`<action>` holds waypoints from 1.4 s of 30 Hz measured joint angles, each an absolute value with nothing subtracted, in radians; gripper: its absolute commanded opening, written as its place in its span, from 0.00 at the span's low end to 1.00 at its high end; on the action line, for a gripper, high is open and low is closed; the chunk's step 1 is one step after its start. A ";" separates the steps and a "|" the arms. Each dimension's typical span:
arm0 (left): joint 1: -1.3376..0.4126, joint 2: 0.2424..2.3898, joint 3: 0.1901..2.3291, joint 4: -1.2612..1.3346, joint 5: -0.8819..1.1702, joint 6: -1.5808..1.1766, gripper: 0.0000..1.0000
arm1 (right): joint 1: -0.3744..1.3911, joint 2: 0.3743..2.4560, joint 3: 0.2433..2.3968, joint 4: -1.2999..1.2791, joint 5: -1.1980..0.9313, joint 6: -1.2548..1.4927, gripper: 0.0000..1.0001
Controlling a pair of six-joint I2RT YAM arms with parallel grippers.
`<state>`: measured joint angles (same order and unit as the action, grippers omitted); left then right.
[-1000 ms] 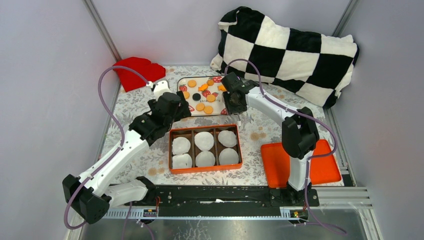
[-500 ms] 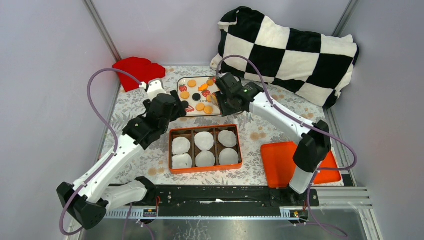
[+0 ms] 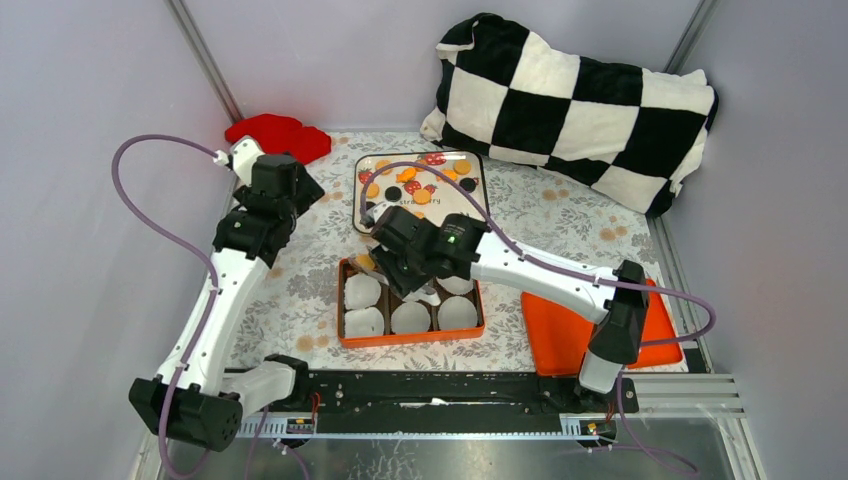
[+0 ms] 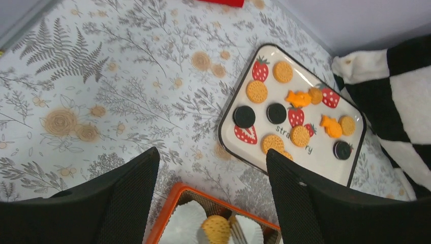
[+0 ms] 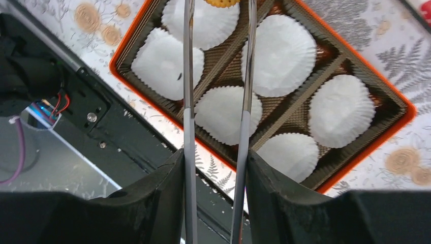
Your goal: Pack the cookies
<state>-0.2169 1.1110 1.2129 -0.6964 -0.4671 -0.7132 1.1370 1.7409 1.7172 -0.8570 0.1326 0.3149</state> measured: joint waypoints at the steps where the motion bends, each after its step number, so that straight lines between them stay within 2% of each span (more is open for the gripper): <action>1: -0.213 1.112 1.209 -0.696 -0.452 -0.715 0.82 | 1.147 1.746 1.717 -0.857 0.125 0.319 0.00; 10: -0.212 1.105 1.174 -0.697 -0.401 -0.716 0.84 | 1.172 1.845 1.713 -0.844 0.070 0.345 0.00; 11: -0.212 1.103 1.172 -0.696 -0.399 -0.716 0.84 | 1.177 1.857 1.712 -0.844 0.065 0.347 0.03; 12: -0.212 1.102 1.171 -0.695 -0.398 -0.716 0.84 | 1.180 1.866 1.711 -0.844 0.061 0.349 0.15; 14: -0.212 1.098 1.163 -0.693 -0.390 -0.715 0.84 | 1.188 1.880 1.711 -0.844 0.059 0.353 0.31; 19: -0.212 1.097 1.148 -0.690 -0.368 -0.708 0.84 | 1.193 1.884 1.712 -0.842 0.076 0.356 0.48; 27: -0.209 1.085 1.147 -0.689 -0.355 -0.699 0.84 | 1.192 1.884 1.721 -0.839 0.095 0.356 0.54; 28: -0.209 1.084 1.147 -0.689 -0.354 -0.699 0.84 | 1.192 1.884 1.721 -0.840 0.095 0.357 0.50; 30: -0.209 1.084 1.147 -0.689 -0.351 -0.697 0.84 | 1.192 1.884 1.721 -0.839 0.096 0.357 0.30; 31: -0.209 1.084 1.147 -0.689 -0.349 -0.696 0.84 | 1.192 1.884 1.721 -0.839 0.098 0.357 0.29; 42: -0.208 1.084 1.143 -0.682 -0.309 -0.695 0.84 | 1.188 1.815 1.834 -0.889 0.313 0.352 0.40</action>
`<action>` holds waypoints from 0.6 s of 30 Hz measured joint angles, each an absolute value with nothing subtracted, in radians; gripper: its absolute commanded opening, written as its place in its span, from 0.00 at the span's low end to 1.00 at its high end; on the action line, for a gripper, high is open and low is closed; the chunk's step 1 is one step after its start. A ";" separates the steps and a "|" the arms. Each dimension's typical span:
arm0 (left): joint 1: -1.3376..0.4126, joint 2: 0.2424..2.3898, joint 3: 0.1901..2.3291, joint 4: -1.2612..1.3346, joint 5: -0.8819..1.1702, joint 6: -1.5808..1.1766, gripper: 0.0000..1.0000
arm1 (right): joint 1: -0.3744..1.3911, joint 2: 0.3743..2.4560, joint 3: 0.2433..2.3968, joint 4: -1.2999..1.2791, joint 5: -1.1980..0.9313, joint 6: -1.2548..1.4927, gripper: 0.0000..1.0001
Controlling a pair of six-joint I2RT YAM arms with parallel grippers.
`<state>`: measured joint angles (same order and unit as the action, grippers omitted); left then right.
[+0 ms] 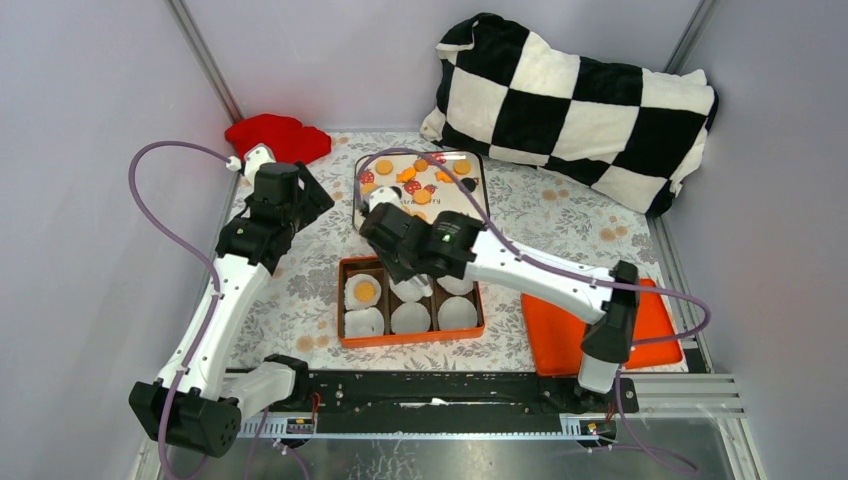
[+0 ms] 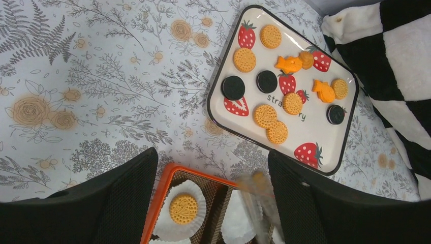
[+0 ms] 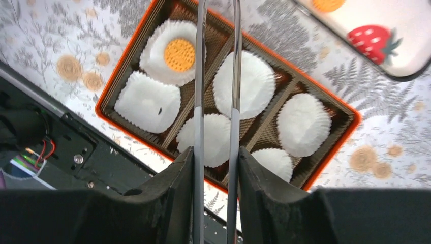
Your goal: Pack the cookies
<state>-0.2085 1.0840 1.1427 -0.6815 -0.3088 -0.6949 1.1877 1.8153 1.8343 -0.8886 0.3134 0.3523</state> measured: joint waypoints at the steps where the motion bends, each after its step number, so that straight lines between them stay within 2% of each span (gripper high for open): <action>1: -0.208 1.084 1.142 -0.681 -0.304 -0.695 0.84 | 1.184 1.796 1.838 -0.886 0.332 0.352 0.42; 4: -0.208 1.084 1.140 -0.679 -0.294 -0.695 0.84 | 1.148 1.755 1.837 -0.886 0.360 0.351 0.44; 7: -0.208 1.084 1.136 -0.673 -0.290 -0.694 0.84 | 1.075 1.745 1.808 -0.865 0.368 0.343 0.51; 12: -0.208 1.084 1.134 -0.669 -0.287 -0.694 0.84 | 0.962 1.768 1.726 -0.844 0.377 0.317 0.51; 18: -0.208 1.084 1.132 -0.666 -0.287 -0.693 0.85 | 0.939 1.854 1.721 -0.806 0.373 0.298 0.54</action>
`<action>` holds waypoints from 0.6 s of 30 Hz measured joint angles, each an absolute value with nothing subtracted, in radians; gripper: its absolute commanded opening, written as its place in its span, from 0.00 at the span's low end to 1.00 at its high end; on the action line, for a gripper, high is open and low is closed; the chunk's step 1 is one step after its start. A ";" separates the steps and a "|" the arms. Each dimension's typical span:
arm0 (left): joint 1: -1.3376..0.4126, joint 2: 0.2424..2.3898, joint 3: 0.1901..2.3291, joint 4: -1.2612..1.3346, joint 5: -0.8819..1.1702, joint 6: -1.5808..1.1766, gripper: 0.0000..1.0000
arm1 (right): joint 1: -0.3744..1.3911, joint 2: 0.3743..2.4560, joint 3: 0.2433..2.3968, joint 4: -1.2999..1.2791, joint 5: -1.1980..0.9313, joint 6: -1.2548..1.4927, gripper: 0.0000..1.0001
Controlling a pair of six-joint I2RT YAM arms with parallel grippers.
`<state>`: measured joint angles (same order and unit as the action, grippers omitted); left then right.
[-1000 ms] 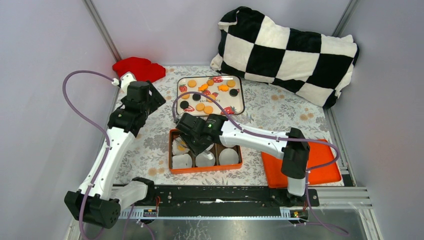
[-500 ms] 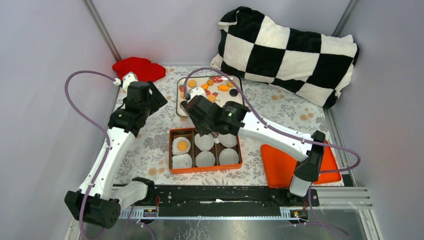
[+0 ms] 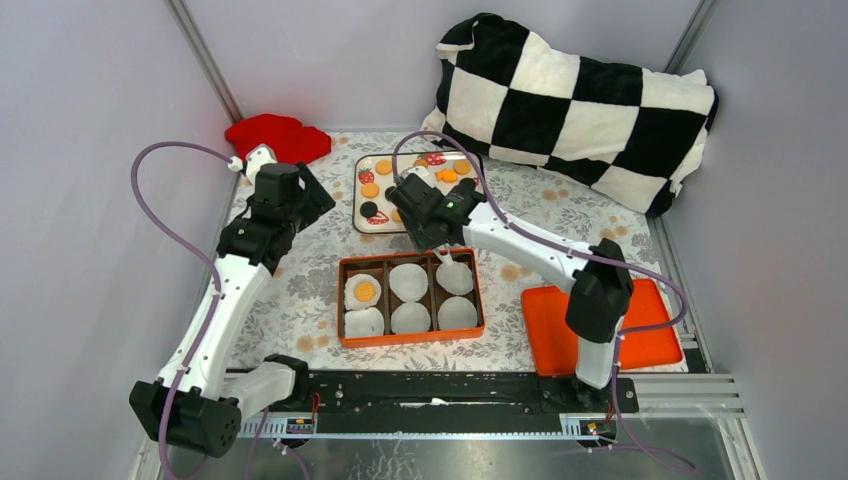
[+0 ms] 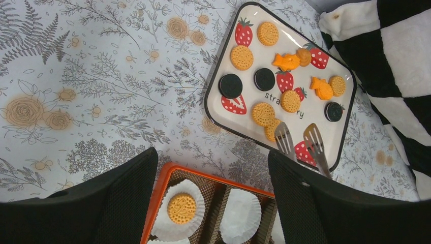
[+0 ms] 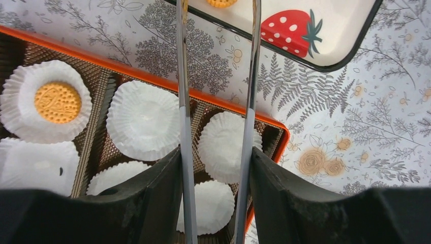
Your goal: Pack the cookies
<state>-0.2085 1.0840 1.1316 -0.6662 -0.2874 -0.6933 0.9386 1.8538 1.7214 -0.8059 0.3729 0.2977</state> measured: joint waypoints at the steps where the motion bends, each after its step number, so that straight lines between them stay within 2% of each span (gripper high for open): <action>1: -0.208 1.084 1.131 -0.666 -0.288 -0.693 0.85 | 0.937 1.867 1.718 -0.796 0.371 0.295 0.55; 14: -0.208 1.081 1.111 -0.666 -0.288 -0.693 0.85 | 0.847 1.963 1.653 -0.729 0.306 0.295 0.57; 15: -0.208 1.081 1.111 -0.666 -0.288 -0.693 0.85 | 0.841 1.968 1.651 -0.723 0.300 0.295 0.55; 18: -0.208 1.081 1.108 -0.666 -0.288 -0.693 0.85 | 0.829 1.982 1.650 -0.713 0.278 0.296 0.30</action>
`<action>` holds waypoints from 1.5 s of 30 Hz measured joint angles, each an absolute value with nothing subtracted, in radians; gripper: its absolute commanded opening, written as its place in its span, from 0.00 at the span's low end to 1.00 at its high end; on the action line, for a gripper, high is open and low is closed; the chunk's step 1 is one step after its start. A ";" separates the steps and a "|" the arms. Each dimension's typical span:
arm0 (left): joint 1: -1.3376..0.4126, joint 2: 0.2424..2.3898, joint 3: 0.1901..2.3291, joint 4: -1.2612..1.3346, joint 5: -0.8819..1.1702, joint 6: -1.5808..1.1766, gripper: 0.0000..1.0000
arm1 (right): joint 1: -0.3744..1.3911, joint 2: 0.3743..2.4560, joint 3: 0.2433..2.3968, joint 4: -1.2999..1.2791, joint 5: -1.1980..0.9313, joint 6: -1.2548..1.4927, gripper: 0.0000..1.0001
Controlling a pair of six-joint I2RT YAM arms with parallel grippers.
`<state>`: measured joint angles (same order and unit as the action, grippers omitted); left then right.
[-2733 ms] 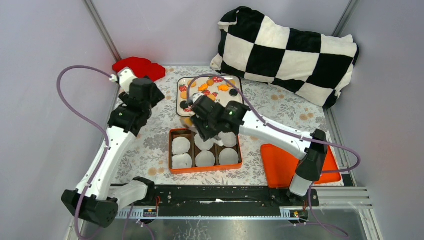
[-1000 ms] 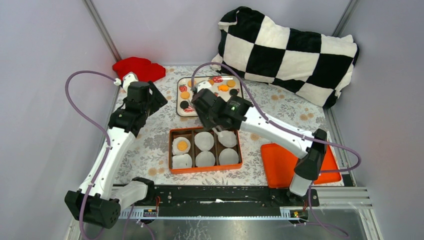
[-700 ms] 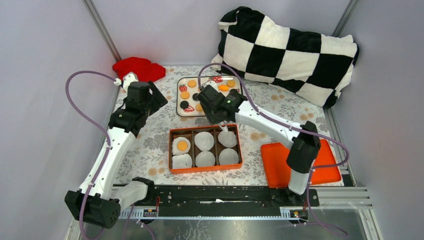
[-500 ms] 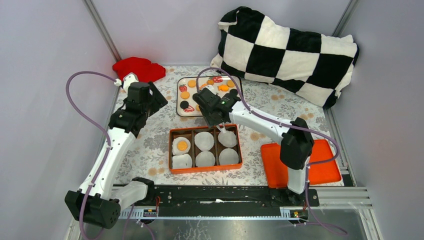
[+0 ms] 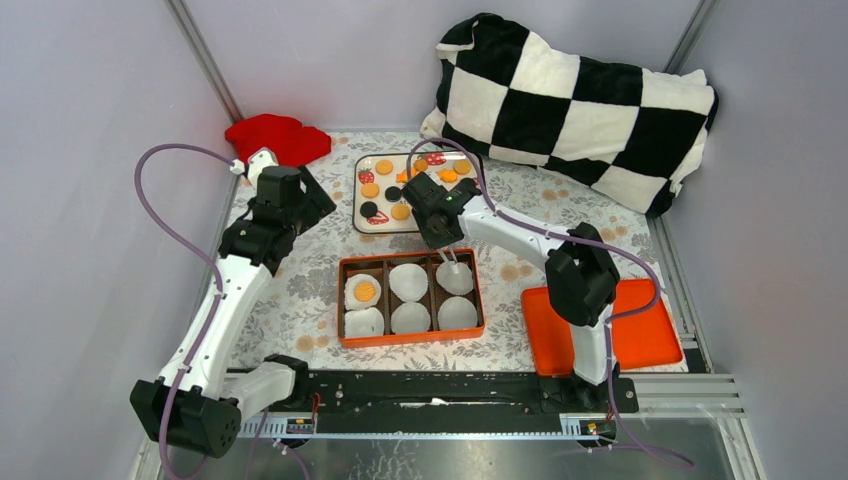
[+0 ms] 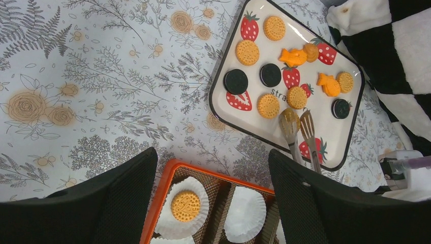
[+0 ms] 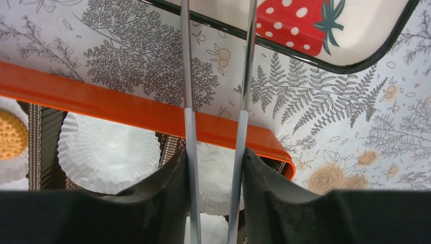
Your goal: Pack the cookies
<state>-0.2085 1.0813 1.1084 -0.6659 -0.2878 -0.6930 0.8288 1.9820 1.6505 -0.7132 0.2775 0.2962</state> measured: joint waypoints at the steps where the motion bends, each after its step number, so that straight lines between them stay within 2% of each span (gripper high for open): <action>1: -0.208 1.081 1.108 -0.666 -0.287 -0.693 0.85 | 0.828 1.983 1.650 -0.711 0.272 0.295 0.22; 2: -0.208 1.081 1.107 -0.666 -0.287 -0.693 0.85 | 0.827 1.983 1.650 -0.710 0.269 0.295 0.14; 5: -0.208 1.081 1.106 -0.666 -0.287 -0.693 0.85 | 0.826 1.983 1.652 -0.709 0.257 0.299 0.01; 11: -0.207 1.081 1.106 -0.665 -0.278 -0.693 0.85 | 0.829 1.949 1.651 -0.724 0.241 0.304 0.00; 18: -0.205 1.082 1.103 -0.662 -0.253 -0.694 0.85 | 0.858 1.726 1.623 -0.739 0.244 0.307 0.00; 19: -0.205 1.082 1.102 -0.659 -0.249 -0.694 0.85 | 0.868 1.692 1.618 -0.740 0.244 0.308 0.04; 23: -0.205 1.085 1.092 -0.647 -0.232 -0.696 0.85 | 0.888 1.622 1.585 -0.744 0.243 0.308 0.29; 26: -0.205 1.087 1.092 -0.644 -0.224 -0.698 0.85 | 0.888 1.638 1.565 -0.744 0.237 0.310 0.33; 29: -0.205 1.087 1.092 -0.643 -0.224 -0.698 0.85 | 0.888 1.682 1.555 -0.743 0.219 0.309 0.42; 40: -0.205 1.084 1.091 -0.643 -0.224 -0.697 0.86 | 0.888 1.871 1.595 -0.729 0.194 0.284 0.46; 42: -0.205 1.081 1.091 -0.643 -0.224 -0.697 0.86 | 0.888 1.901 1.615 -0.720 0.192 0.282 0.53; 45: -0.205 1.077 1.088 -0.643 -0.224 -0.696 0.86 | 0.888 1.936 1.643 -0.714 0.192 0.280 0.55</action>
<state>-0.2054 1.0767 1.0878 -0.6430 -0.2245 -0.6960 0.8875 1.9362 1.6428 -0.7143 0.1925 0.2802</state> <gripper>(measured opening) 0.855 0.534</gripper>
